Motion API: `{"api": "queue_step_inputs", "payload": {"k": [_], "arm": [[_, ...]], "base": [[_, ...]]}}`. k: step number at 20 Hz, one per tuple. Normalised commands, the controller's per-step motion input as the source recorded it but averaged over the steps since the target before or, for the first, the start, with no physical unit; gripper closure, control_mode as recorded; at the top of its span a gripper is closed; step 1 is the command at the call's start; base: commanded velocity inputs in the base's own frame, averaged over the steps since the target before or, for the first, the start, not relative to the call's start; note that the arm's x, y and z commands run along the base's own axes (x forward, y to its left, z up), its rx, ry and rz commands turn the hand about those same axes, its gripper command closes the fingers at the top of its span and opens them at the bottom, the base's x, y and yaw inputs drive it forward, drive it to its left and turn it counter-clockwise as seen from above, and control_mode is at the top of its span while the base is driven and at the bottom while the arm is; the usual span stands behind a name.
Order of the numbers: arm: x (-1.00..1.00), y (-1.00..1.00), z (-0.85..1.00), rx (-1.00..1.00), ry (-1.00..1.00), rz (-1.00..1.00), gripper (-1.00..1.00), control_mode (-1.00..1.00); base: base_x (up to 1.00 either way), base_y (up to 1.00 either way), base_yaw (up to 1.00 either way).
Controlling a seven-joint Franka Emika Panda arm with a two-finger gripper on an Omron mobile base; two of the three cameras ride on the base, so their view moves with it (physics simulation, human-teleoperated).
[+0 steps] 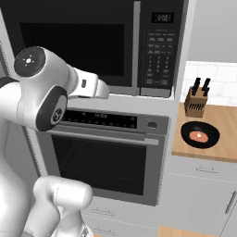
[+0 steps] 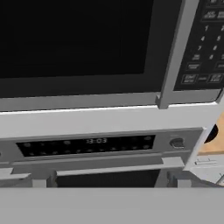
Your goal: Open the microwave, place the bowl with waffle inside the microwave, then close the microwave door and turn it on.
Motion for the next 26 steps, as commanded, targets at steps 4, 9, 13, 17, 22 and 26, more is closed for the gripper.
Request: {"api": "queue_step_inputs", "payload": {"k": [4,9,13,17,22,26], "arm": [[-0.08,-0.01,0.00,0.01,-0.26,-0.01,-1.00,-1.00],[-0.19,0.00,0.02,0.00,-0.24,-0.03,-1.00,-1.00],[-0.10,-0.12,0.11,0.00,-0.13,-0.01,-1.00,-1.00],[-0.01,-0.32,0.42,0.00,-0.08,-0.07,-1.00,-1.00],[0.02,-0.42,0.60,0.01,0.00,-0.05,-1.00,-1.00],[0.17,-0.39,0.39,0.00,0.09,0.00,-1.00,-1.00]], "base": [[0.00,0.00,0.00],[0.00,0.00,0.00],[0.00,0.00,0.00],[0.00,0.00,0.00],[0.00,0.00,0.00],[0.00,0.00,0.00]]}}
